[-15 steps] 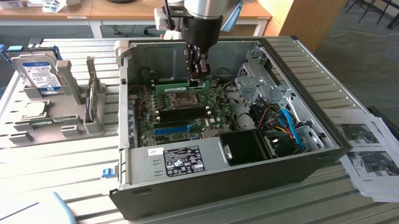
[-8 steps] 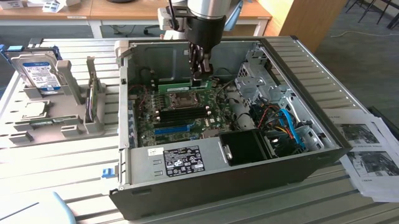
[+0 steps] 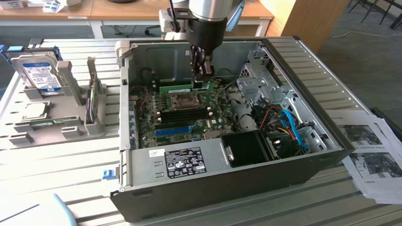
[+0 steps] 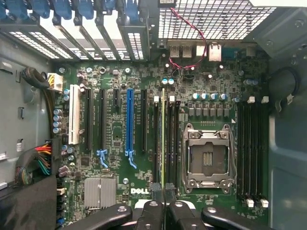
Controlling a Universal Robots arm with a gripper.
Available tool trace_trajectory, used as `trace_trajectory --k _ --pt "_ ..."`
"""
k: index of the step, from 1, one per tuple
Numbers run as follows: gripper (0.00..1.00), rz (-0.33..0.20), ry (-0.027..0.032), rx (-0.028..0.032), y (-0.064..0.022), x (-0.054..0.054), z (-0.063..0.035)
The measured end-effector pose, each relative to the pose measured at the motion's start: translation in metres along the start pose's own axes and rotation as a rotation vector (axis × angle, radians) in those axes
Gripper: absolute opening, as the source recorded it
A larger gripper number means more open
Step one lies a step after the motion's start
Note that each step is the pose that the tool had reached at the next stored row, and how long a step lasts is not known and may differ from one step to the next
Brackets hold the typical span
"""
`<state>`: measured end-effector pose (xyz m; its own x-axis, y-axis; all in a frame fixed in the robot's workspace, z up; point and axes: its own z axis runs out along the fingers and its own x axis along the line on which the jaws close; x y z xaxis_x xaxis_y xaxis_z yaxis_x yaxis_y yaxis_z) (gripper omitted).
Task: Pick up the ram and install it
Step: 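Pick up the ram and move it above insertion slot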
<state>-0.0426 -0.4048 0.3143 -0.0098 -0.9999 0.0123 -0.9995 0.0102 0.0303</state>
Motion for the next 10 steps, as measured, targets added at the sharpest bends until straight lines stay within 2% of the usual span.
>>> trace_trajectory --k 10 --pt "0.11 0.000 0.0000 0.0000 0.0000 0.0000 0.0017"
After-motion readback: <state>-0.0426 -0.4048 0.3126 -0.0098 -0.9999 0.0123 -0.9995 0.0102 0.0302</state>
